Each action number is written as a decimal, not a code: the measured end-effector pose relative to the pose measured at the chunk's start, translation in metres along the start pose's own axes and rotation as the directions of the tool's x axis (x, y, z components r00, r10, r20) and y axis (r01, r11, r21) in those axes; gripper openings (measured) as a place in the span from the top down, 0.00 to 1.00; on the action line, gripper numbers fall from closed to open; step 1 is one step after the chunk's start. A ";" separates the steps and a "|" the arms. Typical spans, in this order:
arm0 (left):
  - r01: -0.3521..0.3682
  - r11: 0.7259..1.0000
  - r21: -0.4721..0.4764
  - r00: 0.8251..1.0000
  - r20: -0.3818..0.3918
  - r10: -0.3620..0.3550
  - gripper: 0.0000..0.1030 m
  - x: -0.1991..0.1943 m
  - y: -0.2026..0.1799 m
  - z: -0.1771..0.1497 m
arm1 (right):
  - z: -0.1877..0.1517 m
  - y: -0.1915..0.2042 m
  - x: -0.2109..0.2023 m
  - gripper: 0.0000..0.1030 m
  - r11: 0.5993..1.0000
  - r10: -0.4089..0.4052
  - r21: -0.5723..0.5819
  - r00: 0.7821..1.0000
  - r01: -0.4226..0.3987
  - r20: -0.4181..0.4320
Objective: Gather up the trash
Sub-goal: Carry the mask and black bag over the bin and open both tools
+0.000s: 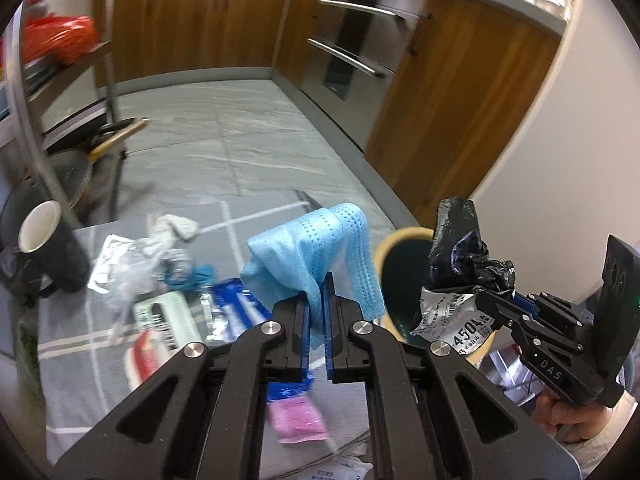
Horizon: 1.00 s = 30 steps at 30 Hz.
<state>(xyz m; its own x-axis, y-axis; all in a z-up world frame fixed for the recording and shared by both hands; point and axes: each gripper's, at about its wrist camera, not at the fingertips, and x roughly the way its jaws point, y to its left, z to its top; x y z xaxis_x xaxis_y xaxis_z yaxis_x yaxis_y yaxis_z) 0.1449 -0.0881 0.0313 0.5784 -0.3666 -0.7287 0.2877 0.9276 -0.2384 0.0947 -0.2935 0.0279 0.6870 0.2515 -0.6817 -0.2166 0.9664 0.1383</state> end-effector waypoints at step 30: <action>0.107 0.978 0.182 0.965 -0.254 -0.059 0.79 0.153 -0.126 -0.015 | -0.057 -0.086 0.032 0.66 0.978 -0.146 0.110 0.960 0.176 -0.238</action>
<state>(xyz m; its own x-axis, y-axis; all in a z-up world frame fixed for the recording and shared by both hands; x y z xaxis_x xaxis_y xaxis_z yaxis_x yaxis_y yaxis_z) 0.1858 -0.2597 -0.0604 0.3477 -0.3901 -0.8526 0.4818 0.8544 -0.1945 0.0959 -0.3714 -0.0473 0.5262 0.0876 -0.8459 -0.0142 0.9954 0.0943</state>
